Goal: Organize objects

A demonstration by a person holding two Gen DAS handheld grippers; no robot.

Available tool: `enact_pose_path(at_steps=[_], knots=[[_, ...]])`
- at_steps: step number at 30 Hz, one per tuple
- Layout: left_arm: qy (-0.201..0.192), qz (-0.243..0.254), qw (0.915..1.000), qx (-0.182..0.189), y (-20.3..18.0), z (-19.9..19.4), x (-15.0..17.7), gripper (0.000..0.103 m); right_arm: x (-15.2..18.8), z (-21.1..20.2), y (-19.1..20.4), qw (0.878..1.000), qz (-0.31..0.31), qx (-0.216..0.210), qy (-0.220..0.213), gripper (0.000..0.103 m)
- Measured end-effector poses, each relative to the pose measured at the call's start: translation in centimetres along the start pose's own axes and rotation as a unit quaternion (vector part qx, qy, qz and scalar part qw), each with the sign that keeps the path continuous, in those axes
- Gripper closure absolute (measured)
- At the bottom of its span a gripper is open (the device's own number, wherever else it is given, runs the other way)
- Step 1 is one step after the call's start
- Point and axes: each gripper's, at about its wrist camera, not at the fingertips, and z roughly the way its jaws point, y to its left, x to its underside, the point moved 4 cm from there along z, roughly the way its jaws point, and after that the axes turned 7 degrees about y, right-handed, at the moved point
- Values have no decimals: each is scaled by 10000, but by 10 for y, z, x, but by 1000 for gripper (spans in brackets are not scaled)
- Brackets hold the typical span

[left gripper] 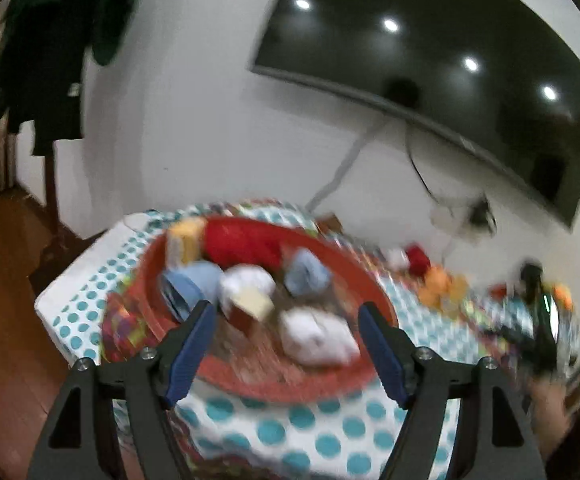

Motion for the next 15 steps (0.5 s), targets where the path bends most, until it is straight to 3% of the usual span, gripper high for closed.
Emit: enact_pose_path(at_steps=[6, 12, 15], knots=[[-2, 455, 9988, 207, -15, 8, 9, 27, -11, -5, 45, 9978, -607, 254, -65, 0], [238, 133, 9990, 363, -2, 20, 12, 27, -45, -8, 71, 9867, -1250, 962, -380, 0], [322, 128, 9986, 406, -2, 26, 12, 27, -58, 3, 83, 9837, -1516, 941, -214, 2]])
